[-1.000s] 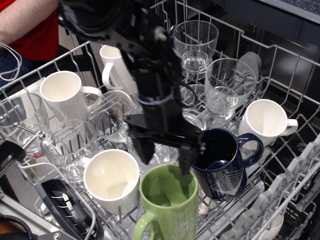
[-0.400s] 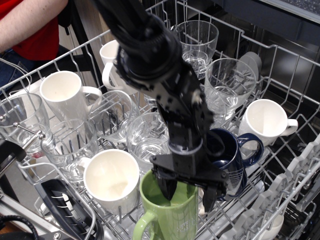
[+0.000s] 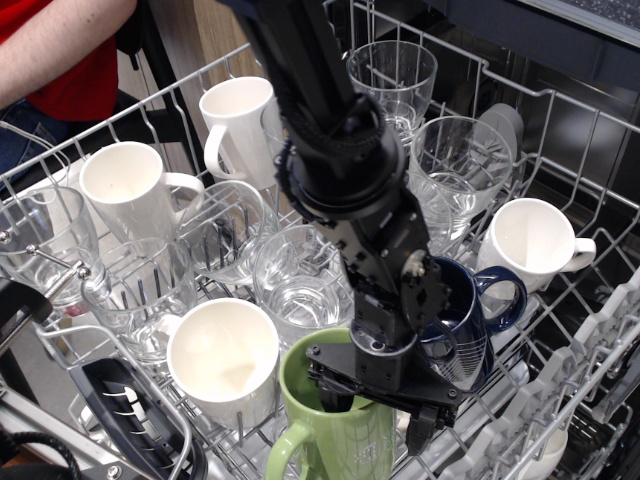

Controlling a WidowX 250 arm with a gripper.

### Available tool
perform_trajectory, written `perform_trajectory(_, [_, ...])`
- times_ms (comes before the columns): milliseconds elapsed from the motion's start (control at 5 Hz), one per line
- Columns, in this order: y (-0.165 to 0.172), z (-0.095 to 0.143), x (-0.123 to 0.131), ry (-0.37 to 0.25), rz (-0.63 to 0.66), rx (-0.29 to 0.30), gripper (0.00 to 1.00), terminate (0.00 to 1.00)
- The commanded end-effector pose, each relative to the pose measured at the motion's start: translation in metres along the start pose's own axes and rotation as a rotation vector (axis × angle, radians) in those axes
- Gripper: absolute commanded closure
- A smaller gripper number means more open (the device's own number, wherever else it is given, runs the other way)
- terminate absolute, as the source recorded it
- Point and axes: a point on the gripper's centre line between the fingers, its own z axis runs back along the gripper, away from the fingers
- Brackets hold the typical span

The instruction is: Pick up green mug

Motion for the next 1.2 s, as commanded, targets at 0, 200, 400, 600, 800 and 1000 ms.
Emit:
perform_trajectory(0, [0.0, -0.002, 0.009, -0.022, 0.032, 0.009, 1.0, 0.0])
perform_trajectory(200, [0.001, -0.001, 0.007, -0.034, 0.031, 0.007, 1.0, 0.0])
perform_trajectory(400, [0.004, 0.001, 0.004, -0.041, 0.031, 0.002, 1.0, 0.0])
perform_trajectory(600, [0.013, 0.016, 0.001, -0.041, 0.008, -0.016, 1.0, 0.0])
perform_trajectory(800, [0.014, 0.053, 0.009, 0.001, -0.008, -0.035, 1.0, 0.0])
perform_trajectory(1000, [0.015, 0.094, 0.013, -0.002, -0.027, -0.011, 1.0, 0.0])
